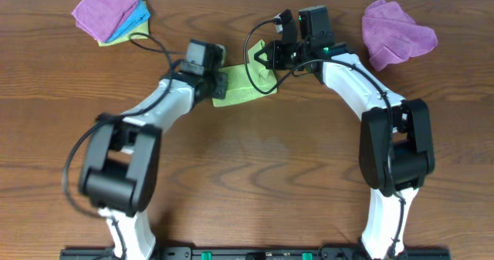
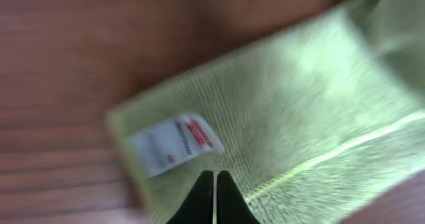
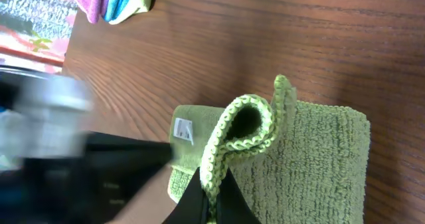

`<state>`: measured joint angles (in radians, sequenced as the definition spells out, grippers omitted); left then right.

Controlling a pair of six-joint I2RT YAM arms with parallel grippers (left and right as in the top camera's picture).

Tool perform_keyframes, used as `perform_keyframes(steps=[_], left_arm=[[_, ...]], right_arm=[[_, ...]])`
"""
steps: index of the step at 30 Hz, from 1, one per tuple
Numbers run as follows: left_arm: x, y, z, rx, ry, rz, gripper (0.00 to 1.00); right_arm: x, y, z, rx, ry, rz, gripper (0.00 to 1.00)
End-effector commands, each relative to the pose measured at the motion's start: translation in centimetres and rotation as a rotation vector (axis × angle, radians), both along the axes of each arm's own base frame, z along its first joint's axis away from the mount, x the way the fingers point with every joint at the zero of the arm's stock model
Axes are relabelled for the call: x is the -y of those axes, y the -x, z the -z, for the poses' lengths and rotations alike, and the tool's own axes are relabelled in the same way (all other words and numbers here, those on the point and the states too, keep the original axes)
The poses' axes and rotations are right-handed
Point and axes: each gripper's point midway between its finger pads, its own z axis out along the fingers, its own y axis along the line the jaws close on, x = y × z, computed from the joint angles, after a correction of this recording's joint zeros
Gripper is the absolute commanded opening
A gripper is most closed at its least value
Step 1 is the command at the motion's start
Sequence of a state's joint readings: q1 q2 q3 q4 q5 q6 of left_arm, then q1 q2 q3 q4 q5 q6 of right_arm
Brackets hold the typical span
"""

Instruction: Fold the cloth

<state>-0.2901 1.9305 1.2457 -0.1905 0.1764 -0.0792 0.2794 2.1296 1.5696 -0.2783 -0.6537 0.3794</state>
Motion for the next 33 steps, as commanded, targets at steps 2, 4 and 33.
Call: perform_keyframes(steps=[2, 4, 33], left_arm=[[-1.7, -0.7, -9.5, 0.18, 0.077, -0.07, 0.06], [-2.8, -0.4, -12.3, 0.23, 0.087, -0.091, 0.06], [-10.2, 5.9, -17.6, 0.168, 0.087, -0.264, 0.06]], right_arm=[[-0.7, 0.4, -0.6, 0.003, -0.007, -0.009, 0.02], [-0.8, 0.4, -0.6, 0.003, -0.007, -0.012, 0.01], [-6.3, 2.4, 2.5, 0.124, 0.286, 0.027, 0.11]])
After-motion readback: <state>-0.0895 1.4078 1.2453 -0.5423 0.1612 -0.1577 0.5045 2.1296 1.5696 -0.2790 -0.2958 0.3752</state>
